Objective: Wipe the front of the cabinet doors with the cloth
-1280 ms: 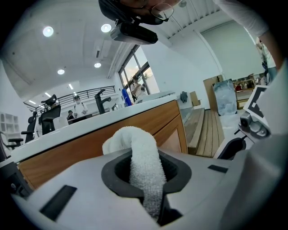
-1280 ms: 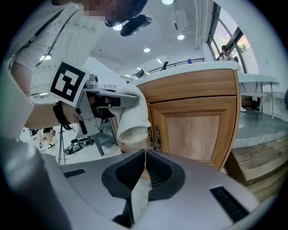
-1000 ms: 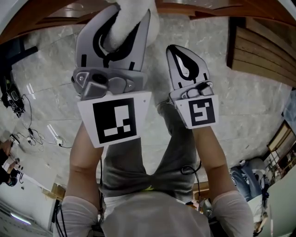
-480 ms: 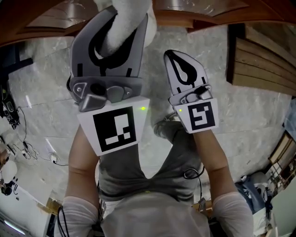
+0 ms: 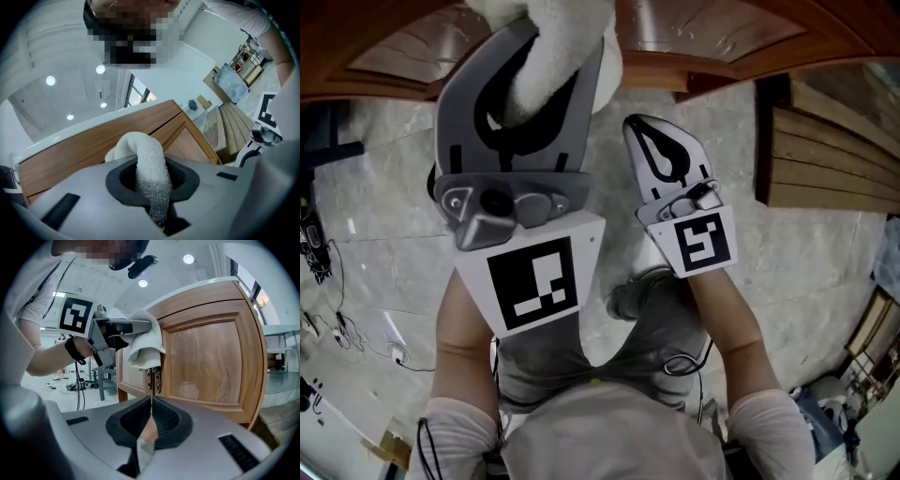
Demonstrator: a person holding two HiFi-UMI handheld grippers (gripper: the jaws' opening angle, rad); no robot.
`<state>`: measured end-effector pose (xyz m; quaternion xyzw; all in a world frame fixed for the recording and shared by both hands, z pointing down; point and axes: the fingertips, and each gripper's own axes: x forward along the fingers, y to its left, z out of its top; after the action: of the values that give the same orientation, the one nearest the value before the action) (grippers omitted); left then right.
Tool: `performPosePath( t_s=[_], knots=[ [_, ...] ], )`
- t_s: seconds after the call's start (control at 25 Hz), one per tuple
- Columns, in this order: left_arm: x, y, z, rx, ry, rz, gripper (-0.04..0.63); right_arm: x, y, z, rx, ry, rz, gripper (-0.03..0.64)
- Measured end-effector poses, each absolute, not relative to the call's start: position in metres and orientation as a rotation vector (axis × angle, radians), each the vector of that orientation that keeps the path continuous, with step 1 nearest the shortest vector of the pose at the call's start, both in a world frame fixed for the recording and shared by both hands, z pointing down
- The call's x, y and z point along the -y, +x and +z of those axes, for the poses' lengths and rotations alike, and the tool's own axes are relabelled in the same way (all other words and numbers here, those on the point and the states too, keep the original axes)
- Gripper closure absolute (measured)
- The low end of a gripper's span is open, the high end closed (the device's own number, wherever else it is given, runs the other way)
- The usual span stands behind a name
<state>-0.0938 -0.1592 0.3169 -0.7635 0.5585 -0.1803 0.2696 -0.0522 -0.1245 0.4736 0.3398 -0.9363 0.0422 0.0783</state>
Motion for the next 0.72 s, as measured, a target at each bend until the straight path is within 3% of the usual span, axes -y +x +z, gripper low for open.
performPosePath(
  t_s=[0.72],
  knots=[
    [0.158, -0.076, 0.321, -1.45, -1.965, -0.374, 0.523, 0.131, -0.051, 0.5, 2.878, 1.055, -0.074, 0.578]
  ],
)
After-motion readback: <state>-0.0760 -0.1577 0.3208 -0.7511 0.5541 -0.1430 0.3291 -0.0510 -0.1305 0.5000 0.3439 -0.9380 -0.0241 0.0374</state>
